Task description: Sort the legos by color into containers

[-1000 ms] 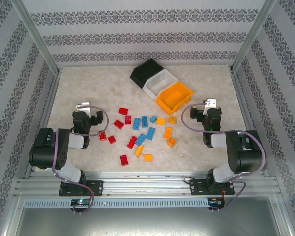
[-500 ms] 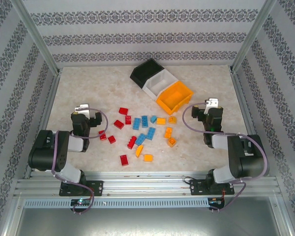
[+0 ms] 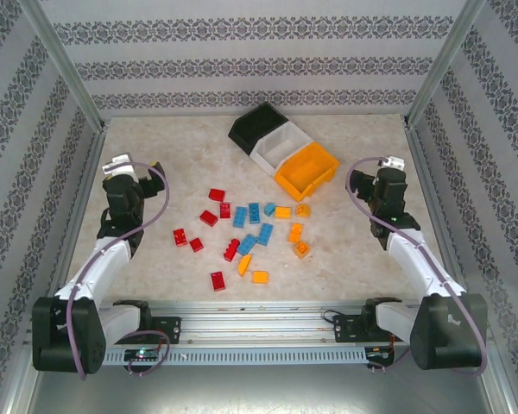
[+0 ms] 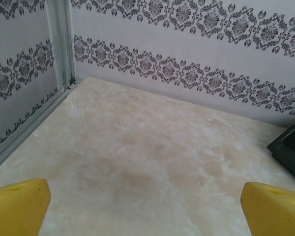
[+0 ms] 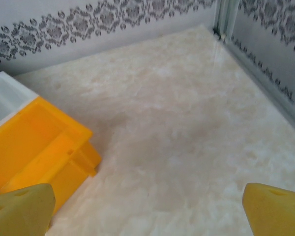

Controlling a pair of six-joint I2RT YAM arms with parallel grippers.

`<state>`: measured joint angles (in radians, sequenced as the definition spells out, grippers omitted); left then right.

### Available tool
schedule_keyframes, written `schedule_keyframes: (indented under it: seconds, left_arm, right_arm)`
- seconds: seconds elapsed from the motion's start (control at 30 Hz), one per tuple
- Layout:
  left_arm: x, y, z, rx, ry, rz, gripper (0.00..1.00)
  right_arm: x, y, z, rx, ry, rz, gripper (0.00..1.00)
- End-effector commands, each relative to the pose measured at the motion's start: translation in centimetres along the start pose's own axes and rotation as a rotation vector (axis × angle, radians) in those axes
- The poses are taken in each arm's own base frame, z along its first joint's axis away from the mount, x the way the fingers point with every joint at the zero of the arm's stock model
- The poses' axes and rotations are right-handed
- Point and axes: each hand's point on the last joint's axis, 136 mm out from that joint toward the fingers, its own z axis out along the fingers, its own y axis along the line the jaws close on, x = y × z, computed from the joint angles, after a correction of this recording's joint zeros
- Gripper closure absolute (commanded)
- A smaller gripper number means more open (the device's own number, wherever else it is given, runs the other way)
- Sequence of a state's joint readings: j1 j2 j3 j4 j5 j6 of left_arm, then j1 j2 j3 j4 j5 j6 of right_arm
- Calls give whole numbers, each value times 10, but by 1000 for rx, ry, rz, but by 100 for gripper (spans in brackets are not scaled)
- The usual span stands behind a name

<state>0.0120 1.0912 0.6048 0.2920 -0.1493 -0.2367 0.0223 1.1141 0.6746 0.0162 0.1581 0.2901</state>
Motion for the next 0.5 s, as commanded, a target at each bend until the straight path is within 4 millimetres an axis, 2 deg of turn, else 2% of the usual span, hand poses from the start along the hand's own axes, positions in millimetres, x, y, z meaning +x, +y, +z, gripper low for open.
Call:
schedule_keyframes:
  seconds: [0.0,0.17,0.3,0.47]
  left_arm:
    - [39,1,-17,-18,228,-11,0]
    - [50,-11,-37,39,366,-109,0]
    - [69,-28,-50,93,526,-176,0]
    - [93,-51,-71,151,686,-99,0]
  right_arm:
    - [38,1,-19,3,242,117,2]
    - [53,21,-43,-89,409,197,2]
    - [74,33,-60,-138,556,237,2]
    - [105,43,-78,-154,699,231,2]
